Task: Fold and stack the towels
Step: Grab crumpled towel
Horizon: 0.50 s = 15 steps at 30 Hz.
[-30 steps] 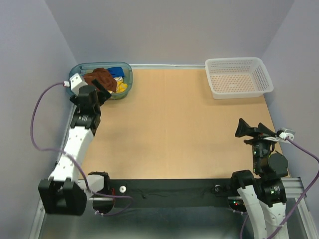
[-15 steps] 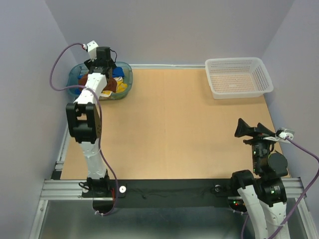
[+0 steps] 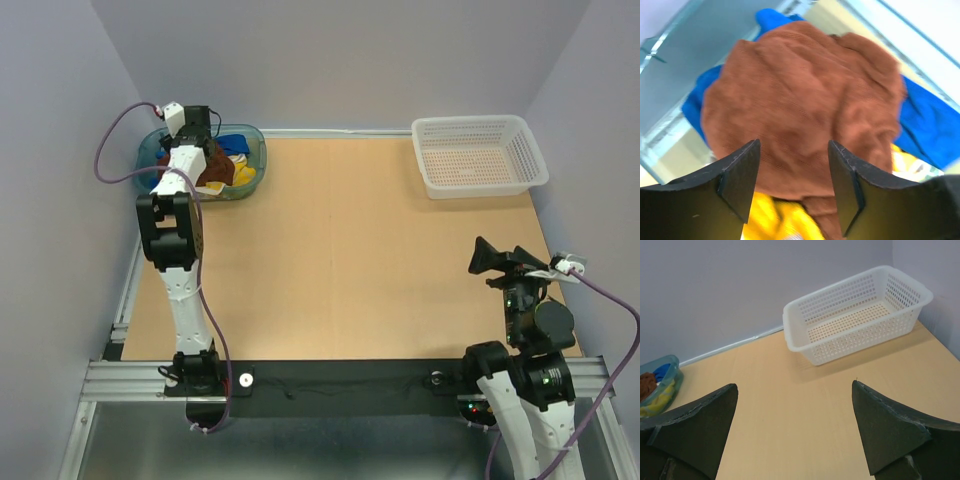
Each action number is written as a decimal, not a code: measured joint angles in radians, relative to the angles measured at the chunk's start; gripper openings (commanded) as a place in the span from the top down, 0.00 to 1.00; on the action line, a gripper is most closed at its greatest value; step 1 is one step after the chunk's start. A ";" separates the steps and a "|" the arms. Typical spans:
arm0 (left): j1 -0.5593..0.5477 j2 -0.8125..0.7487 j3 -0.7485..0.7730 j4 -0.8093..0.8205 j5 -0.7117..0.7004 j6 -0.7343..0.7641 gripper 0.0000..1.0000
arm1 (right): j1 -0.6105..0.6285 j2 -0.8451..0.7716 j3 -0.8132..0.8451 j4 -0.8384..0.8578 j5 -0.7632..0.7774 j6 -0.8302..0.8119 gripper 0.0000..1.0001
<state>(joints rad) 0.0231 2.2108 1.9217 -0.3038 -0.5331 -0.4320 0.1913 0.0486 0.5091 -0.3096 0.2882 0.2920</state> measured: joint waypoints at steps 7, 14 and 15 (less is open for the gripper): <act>0.019 0.023 -0.016 0.019 0.002 0.001 0.48 | 0.000 0.027 0.000 0.000 -0.012 -0.001 0.00; 0.016 0.054 -0.031 0.027 0.021 0.016 0.52 | 0.000 0.052 0.000 0.000 -0.040 -0.005 0.00; 0.016 0.055 -0.031 0.030 0.024 0.017 0.50 | 0.000 0.053 0.000 0.000 -0.043 -0.006 0.00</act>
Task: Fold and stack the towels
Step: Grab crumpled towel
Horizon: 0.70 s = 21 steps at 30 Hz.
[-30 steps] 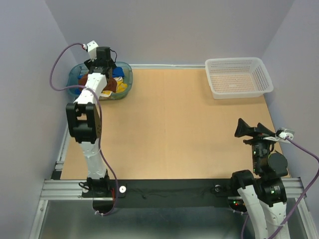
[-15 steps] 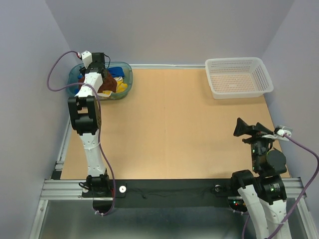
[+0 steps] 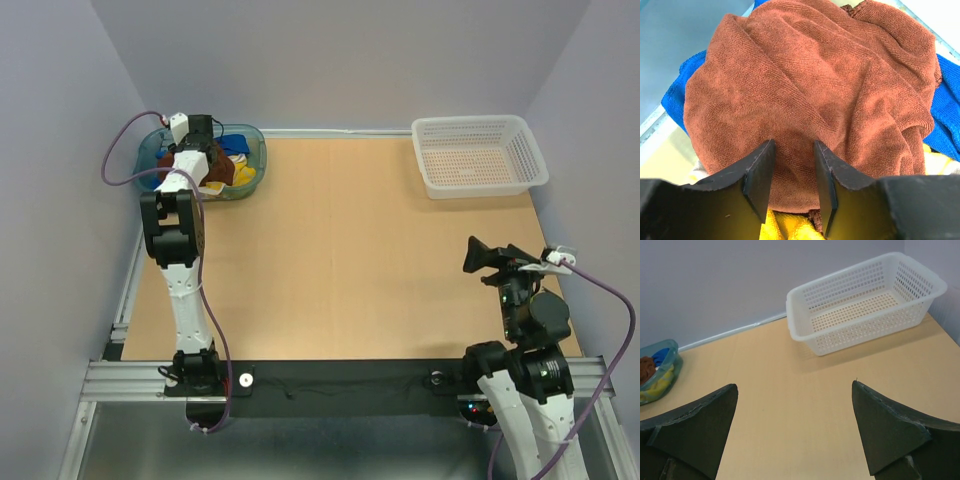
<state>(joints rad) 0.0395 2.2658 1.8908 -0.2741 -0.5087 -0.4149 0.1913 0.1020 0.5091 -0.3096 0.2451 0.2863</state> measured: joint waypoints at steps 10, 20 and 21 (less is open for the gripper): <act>0.001 0.000 0.000 0.005 0.013 0.029 1.00 | 0.000 0.017 0.000 0.000 -0.022 -0.003 0.00; 0.001 -0.048 0.002 -0.031 -0.001 0.070 1.00 | 0.000 0.021 0.000 0.000 -0.036 -0.007 0.00; 0.001 -0.074 0.003 -0.039 0.000 0.071 1.00 | 0.000 0.024 0.000 0.000 -0.037 -0.008 0.00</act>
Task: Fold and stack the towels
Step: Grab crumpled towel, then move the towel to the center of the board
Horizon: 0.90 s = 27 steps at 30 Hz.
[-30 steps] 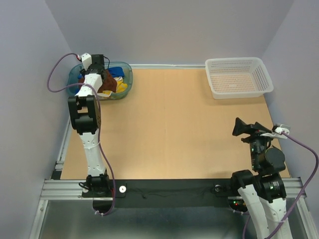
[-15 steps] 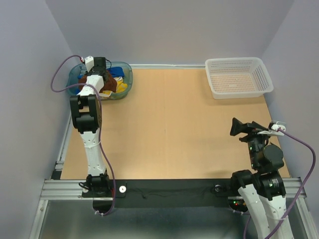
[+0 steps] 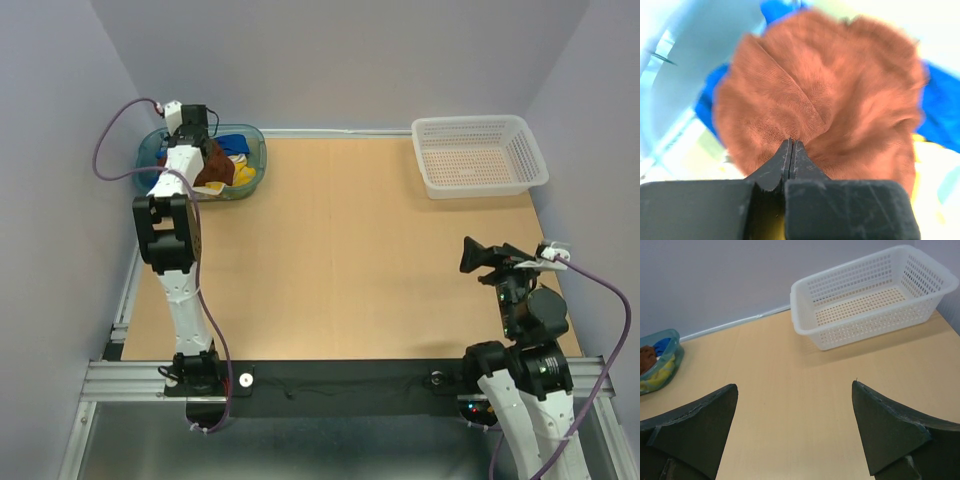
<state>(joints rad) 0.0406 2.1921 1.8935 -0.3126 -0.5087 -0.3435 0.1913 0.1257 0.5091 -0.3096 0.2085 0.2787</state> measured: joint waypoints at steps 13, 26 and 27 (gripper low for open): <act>-0.175 -0.445 0.227 -0.030 0.090 -0.013 1.00 | 0.000 0.095 0.045 -0.014 -0.045 -0.003 0.00; -0.612 -0.791 -0.183 -0.014 0.365 -0.068 0.92 | 0.000 0.415 0.367 -0.017 -0.272 -0.038 0.00; -0.662 -0.845 -0.304 0.026 0.386 -0.084 0.85 | 0.000 0.434 0.377 -0.016 -0.286 -0.035 0.00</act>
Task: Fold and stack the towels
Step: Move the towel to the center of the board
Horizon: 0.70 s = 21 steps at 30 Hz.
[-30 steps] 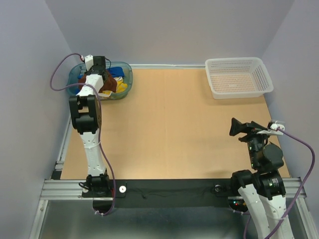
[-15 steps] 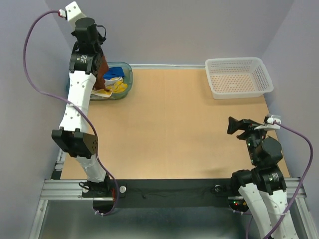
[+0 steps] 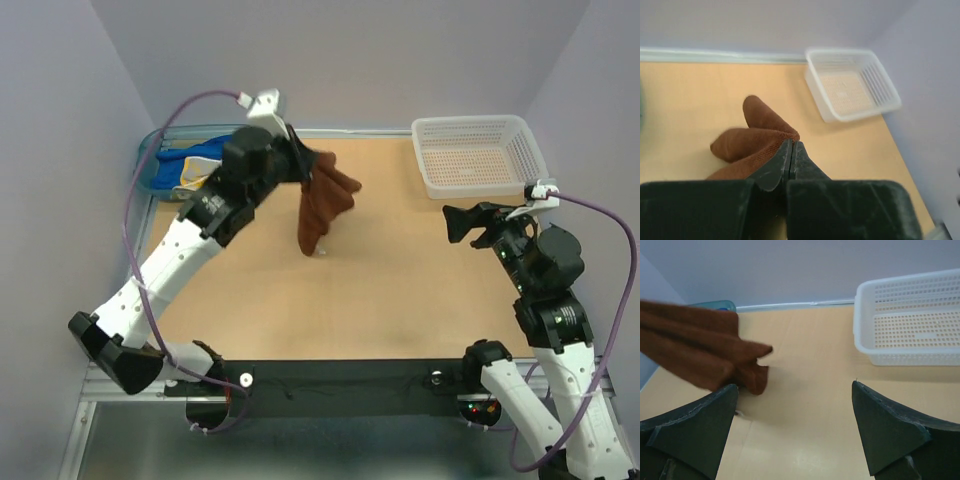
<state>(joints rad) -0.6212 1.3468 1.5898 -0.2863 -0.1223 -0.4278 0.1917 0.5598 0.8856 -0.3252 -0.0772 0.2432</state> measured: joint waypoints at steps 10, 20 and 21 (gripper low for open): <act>-0.443 -0.196 -0.703 0.174 0.153 -0.203 0.45 | 0.000 0.142 0.005 -0.003 -0.113 0.045 0.00; -0.457 -0.224 -0.701 0.164 0.005 -0.241 0.27 | 0.000 0.502 0.005 -0.004 -0.249 0.065 0.12; -0.418 -0.222 -0.701 0.161 0.006 -0.243 0.28 | 0.003 0.546 0.005 -0.005 -0.257 0.065 0.13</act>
<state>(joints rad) -1.0393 1.1252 0.8886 -0.1253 -0.1162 -0.6712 0.1944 1.1053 0.8909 -0.3305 -0.3344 0.3080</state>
